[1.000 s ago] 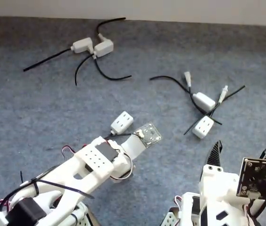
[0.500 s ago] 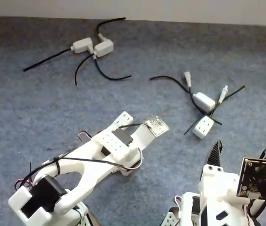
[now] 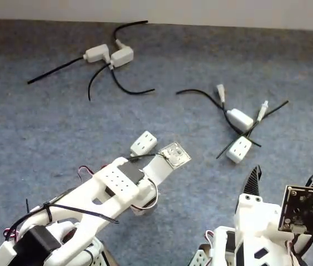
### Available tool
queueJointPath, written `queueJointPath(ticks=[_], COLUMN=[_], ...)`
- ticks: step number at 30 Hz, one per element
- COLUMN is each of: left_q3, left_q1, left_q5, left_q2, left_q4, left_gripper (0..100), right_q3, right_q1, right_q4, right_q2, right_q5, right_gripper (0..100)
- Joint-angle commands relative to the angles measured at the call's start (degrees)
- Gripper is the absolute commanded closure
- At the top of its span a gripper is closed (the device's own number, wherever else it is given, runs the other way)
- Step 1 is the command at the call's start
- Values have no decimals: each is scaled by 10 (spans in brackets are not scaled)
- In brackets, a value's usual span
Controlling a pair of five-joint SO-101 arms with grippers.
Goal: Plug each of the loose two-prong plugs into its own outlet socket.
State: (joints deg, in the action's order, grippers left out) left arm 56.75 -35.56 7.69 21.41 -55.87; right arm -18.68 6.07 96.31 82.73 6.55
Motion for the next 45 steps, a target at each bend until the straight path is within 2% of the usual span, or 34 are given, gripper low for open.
queueJointPath(ticks=[1,10,28,33,39,45], left_q3=[-7,-73,-80,-107,-161,-137], left_q1=[5,5,0,0,4,5], left_q5=[1,1,2,86,106,103], left_q2=[3,-89,-98,-90,-2,216], left_q4=[0,-9,-27,-32,-63,-61], left_gripper=[792,799,966,994,994,994], right_q3=[2,6,6,6,2,0], right_q1=[4,4,4,4,4,4], right_q4=[-12,-7,-7,-6,-7,-7], right_q2=[-1,-1,0,0,0,-1], right_q5=[-5,-5,-5,-5,-5,-5], right_gripper=[663,663,663,663,663,663])
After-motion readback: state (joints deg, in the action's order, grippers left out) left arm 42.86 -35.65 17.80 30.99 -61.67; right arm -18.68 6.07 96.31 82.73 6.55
